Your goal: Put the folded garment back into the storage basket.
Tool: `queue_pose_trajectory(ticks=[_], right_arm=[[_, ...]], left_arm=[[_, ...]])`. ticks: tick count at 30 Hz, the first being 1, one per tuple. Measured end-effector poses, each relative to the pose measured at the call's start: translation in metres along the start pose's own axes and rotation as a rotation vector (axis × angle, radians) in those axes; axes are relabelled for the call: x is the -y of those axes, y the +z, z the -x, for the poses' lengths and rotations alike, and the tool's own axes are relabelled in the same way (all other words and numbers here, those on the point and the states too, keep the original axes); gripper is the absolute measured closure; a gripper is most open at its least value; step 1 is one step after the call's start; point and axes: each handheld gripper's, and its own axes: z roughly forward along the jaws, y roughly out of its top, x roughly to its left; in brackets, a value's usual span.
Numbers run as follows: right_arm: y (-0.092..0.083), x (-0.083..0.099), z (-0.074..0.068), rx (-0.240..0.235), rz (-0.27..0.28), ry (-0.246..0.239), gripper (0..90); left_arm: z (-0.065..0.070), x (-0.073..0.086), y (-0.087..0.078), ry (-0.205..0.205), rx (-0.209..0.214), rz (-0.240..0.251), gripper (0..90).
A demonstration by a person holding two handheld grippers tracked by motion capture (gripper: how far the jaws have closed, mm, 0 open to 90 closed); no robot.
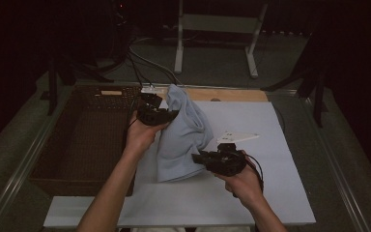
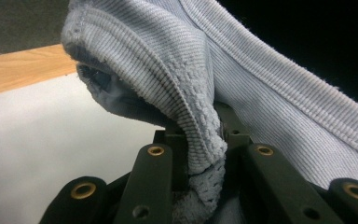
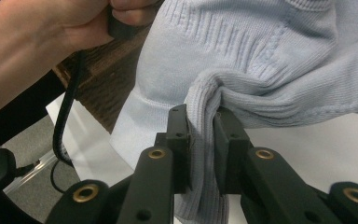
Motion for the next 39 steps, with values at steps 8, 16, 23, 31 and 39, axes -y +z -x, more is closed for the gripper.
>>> queue_pose_trajectory(ticks=[8, 16, 23, 31, 39], right_arm=[[0.004, -0.007, -0.002, -0.002, 0.003, -0.004, 78.8], [0.012, -0.017, -0.005, -0.006, -0.001, -0.01, 78.8], [0.017, -0.024, -0.009, -0.008, -0.006, -0.018, 78.8], [0.028, -0.03, -0.008, -0.017, -0.009, -0.005, 78.8], [0.035, -0.036, -0.008, -0.015, -0.001, 0.012, 78.8]], left_arm=[[-0.006, -0.002, -0.008, -0.007, -0.023, 0.009, 80.4], [-0.012, -0.004, -0.011, -0.019, -0.027, 0.017, 80.4], [-0.018, -0.005, -0.017, -0.019, -0.037, 0.025, 80.4], [-0.03, -0.006, -0.022, -0.029, -0.046, 0.026, 80.3], [-0.038, -0.009, -0.027, -0.033, -0.057, 0.034, 80.3]])
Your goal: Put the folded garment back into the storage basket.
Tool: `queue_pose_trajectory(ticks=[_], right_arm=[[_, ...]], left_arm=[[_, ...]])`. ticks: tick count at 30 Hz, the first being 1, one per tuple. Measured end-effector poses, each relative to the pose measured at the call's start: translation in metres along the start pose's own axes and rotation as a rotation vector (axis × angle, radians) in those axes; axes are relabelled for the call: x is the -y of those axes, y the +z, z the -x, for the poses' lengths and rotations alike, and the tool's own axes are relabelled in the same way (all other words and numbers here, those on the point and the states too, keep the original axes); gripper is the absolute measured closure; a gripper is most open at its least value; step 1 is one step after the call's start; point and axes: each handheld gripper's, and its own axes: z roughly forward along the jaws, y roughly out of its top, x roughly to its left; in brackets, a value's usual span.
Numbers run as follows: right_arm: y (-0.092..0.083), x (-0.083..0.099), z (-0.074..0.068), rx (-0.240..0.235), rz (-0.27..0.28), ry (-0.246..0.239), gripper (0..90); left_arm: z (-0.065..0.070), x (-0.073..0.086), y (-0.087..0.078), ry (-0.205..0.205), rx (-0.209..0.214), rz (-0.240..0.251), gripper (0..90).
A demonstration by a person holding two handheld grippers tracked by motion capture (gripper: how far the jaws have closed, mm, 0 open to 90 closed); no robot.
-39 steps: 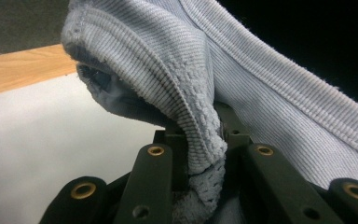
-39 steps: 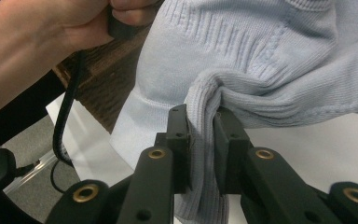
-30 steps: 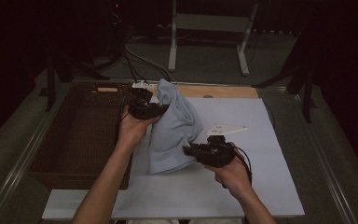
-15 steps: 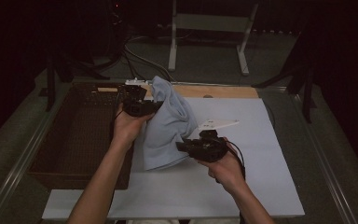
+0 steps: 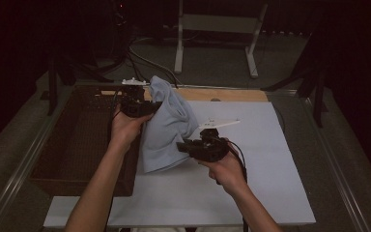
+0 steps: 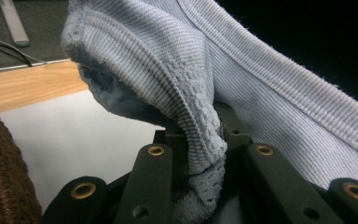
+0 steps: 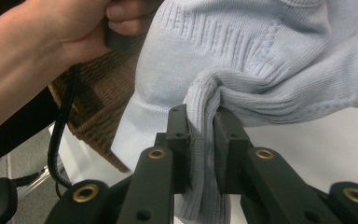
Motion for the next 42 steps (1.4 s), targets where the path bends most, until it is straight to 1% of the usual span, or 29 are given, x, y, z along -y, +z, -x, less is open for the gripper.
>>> queue_pose_trajectory(ticks=[7, 11, 16, 18, 23, 29, 30, 37, 42], right_arm=[[0.004, -0.009, -0.003, 0.001, 0.001, -0.014, 78.8], [0.008, -0.018, -0.005, -0.001, 0.009, -0.017, 78.8], [0.013, -0.024, -0.006, 0.004, 0.008, -0.024, 78.9], [0.016, -0.027, -0.006, 0.003, 0.009, -0.014, 78.9], [0.02, -0.028, -0.007, -0.002, 0.019, -0.015, 78.9], [0.024, -0.03, -0.006, -0.001, 0.017, -0.013, 78.9], [0.026, -0.034, -0.006, 0.0, 0.018, -0.015, 78.9], [0.031, -0.038, -0.007, 0.001, 0.02, -0.014, 78.9], [0.038, -0.042, -0.006, 0.004, 0.011, -0.012, 79.0]], left_arm=[[-0.006, -0.005, -0.004, 0.006, -0.019, -0.001, 80.4], [-0.011, -0.006, -0.006, -0.008, -0.02, 0.007, 80.4], [-0.016, -0.009, -0.008, -0.027, -0.02, 0.023, 80.3], [-0.017, -0.01, -0.009, -0.029, -0.02, 0.027, 80.3], [-0.02, -0.012, -0.01, -0.027, -0.027, 0.023, 80.4], [-0.024, -0.013, -0.012, -0.03, -0.034, 0.027, 80.4], [-0.026, -0.014, -0.013, -0.03, -0.036, 0.028, 80.4], [-0.031, -0.017, -0.016, -0.033, -0.037, 0.04, 80.4], [-0.036, -0.016, -0.014, -0.034, -0.052, 0.039, 80.4]])
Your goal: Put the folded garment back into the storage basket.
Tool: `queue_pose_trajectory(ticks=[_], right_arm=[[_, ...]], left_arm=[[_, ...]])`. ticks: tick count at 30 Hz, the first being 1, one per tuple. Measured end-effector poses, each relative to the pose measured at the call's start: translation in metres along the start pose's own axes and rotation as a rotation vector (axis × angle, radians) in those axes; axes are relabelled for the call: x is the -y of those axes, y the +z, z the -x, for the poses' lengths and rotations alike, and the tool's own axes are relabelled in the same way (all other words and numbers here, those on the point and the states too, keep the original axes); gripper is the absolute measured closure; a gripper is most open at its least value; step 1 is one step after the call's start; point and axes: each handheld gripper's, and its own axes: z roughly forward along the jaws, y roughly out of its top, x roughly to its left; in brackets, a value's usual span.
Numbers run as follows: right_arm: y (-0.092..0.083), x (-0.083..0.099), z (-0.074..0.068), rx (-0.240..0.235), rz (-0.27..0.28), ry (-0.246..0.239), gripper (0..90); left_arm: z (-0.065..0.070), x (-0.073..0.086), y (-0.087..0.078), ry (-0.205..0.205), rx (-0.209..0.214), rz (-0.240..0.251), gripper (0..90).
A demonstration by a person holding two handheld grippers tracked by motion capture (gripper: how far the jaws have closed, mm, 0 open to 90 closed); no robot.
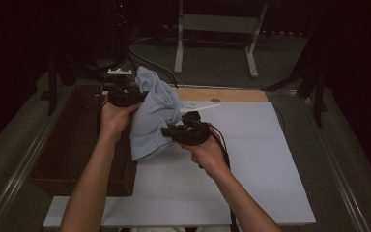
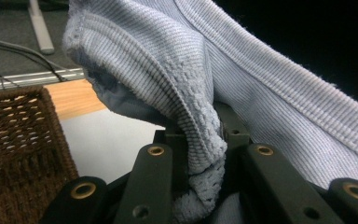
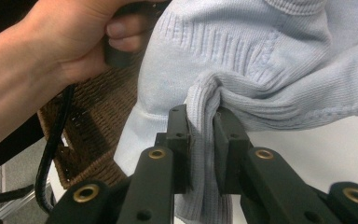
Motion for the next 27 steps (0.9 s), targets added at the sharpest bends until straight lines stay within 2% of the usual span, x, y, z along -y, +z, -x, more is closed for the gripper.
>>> queue_pose_trajectory(ticks=[9, 14, 17, 27], right_arm=[[0.008, -0.003, 0.001, 0.007, -0.009, -0.008, 79.0], [0.01, -0.005, 0.0, 0.004, -0.009, -0.01, 78.9], [0.011, -0.007, 0.0, 0.002, -0.003, -0.007, 79.0], [0.016, -0.009, -0.003, -0.011, 0.003, 0.006, 79.0]], left_arm=[[-0.005, 0.0, -0.002, -0.009, -0.022, 0.001, 80.4], [-0.008, -0.001, -0.004, -0.012, -0.022, 0.008, 80.4], [-0.01, -0.002, -0.006, -0.029, -0.011, 0.027, 80.4], [-0.014, -0.002, -0.011, -0.021, -0.021, 0.028, 80.4]])
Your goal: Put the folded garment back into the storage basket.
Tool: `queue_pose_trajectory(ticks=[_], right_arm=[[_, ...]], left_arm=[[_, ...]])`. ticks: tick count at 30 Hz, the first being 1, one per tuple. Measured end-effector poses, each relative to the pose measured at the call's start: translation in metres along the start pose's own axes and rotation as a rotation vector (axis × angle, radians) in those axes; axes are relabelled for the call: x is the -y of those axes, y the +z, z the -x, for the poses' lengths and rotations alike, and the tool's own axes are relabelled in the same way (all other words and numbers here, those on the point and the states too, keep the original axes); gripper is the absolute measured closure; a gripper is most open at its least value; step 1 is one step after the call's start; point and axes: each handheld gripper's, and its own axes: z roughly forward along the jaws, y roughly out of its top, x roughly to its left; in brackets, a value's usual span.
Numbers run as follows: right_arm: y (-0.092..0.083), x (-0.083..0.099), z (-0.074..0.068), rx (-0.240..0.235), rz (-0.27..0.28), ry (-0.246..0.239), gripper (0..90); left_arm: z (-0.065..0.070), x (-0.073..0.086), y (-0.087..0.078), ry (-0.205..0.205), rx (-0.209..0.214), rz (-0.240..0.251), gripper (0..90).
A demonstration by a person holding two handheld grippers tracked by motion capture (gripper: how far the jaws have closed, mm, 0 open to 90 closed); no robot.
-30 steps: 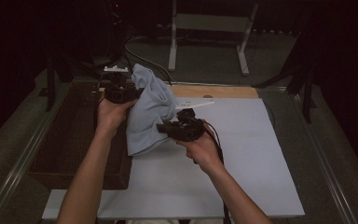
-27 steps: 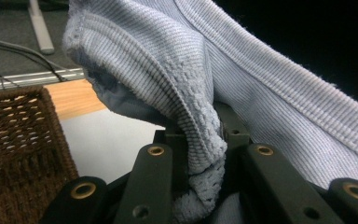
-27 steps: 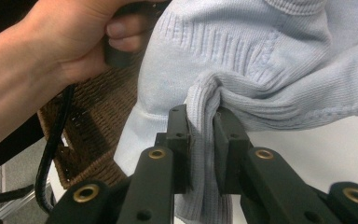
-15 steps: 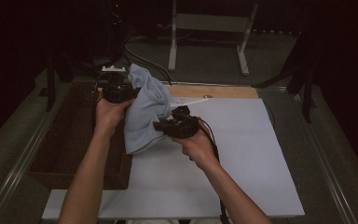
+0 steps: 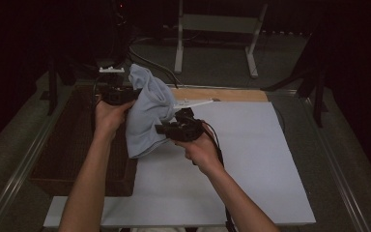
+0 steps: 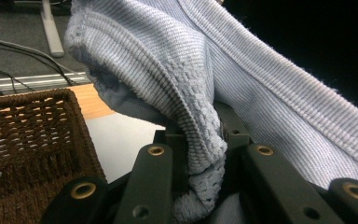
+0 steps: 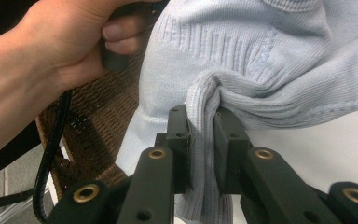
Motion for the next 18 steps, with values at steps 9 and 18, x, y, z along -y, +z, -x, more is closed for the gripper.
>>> queue_pose_trajectory(ticks=[9, 18], right_arm=[[0.005, -0.001, -0.003, -0.013, 0.002, 0.004, 79.0], [0.006, -0.006, -0.009, -0.031, 0.017, 0.007, 79.0]], left_arm=[[-0.004, 0.001, -0.005, 0.007, -0.015, -0.005, 80.4], [-0.006, -0.004, -0.016, 0.01, -0.027, 0.007, 80.3]])
